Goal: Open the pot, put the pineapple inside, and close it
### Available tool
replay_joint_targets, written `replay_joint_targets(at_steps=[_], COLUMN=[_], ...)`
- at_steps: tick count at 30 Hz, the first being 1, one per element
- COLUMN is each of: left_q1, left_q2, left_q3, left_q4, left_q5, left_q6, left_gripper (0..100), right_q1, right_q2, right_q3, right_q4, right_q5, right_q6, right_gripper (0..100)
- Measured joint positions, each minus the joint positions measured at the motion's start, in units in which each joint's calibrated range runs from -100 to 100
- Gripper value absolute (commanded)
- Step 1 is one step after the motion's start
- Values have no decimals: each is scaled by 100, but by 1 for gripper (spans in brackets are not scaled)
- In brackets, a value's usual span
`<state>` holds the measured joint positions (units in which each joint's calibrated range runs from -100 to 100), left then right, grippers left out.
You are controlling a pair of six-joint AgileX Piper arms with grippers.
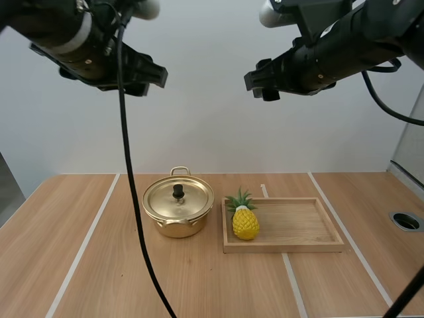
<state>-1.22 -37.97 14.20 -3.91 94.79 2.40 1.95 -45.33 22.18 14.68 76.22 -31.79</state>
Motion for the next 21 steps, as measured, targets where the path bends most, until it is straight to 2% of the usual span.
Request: replay_joint_targets(at_steps=[9, 21], left_q1=[0, 0], left_q2=[1437, 3044], left_q3=[-42, -42], left_q4=[-1000, -1073], left_q5=[376, 521], left_q6=[1133, 1567], left_gripper=[93, 93], right_q1=[0, 0], right_q2=[461, 691], right_q3=[0, -4], right_q4=[-10, -267], right_q5=[65, -41], right_q6=[32, 32], right_gripper=[100, 100])
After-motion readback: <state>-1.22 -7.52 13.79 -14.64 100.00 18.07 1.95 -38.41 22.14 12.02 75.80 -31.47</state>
